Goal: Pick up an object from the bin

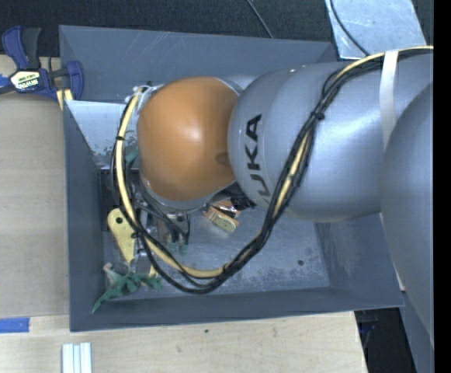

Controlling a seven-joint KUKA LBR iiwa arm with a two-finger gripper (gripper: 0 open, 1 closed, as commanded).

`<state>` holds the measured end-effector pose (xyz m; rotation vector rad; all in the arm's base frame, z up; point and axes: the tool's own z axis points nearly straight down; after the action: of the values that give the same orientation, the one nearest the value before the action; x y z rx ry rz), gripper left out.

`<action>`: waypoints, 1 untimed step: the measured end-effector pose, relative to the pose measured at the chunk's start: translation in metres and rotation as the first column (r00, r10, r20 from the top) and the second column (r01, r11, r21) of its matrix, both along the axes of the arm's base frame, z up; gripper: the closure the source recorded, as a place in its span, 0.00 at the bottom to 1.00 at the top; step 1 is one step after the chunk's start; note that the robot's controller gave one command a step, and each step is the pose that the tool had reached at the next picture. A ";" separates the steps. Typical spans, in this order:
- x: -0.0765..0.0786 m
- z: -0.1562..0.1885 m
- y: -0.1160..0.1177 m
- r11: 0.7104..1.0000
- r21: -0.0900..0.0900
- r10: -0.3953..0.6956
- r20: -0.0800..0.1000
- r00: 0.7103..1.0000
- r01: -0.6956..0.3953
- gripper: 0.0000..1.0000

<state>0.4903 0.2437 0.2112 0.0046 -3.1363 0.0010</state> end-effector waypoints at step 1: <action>0.002 0.004 -0.001 1.000 0.002 -0.004 0.007 1.000 0.004 0.00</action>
Offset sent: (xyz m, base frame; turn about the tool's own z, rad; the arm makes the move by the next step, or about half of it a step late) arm 0.0530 -0.0321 -0.1412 0.1813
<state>0.4925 0.2427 0.2148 -0.0018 -3.1434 -0.0021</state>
